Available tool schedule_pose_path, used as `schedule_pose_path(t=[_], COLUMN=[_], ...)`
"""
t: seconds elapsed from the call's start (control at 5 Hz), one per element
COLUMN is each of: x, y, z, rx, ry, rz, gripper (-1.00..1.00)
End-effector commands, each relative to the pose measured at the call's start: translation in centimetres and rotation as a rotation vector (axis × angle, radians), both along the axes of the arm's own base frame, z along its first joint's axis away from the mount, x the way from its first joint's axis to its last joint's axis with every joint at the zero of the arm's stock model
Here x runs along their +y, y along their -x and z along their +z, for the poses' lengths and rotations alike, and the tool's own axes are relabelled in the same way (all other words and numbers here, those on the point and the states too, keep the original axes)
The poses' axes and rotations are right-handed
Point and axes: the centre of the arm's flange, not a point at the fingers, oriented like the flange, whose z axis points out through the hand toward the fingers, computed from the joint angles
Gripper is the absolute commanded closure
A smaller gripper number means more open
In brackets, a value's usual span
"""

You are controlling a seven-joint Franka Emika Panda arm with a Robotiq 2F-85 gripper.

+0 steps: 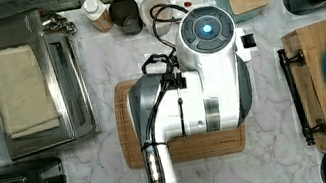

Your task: Open the drawer.

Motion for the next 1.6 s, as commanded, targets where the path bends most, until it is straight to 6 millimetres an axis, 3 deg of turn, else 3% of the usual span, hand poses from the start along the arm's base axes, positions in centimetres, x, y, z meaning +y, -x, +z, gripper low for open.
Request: schedule_pose_path(t=[0.2, 0.4, 0.6, 0.8, 1.0, 1.6], x=[0.0, -1.5, -6.4, -10.0, -14.7, -23.7], y=[0.0, 0.6, 1.8, 1.7, 3.4, 6.9], z=[0.0, -1.8, -3.0, -3.4, -5.0, -9.4], rx=[0.000, -0.013, -0.017, 0.051, 0.028, -0.004], ry=[0.001, 0.014, -0.068, -0.066, -0.041, 0.061], rz=[0.002, 0.190, 0.381, 0.510, 0.660, 0.826], gripper=[-1.00, -1.00, -1.00, -1.00, -1.00, -1.00])
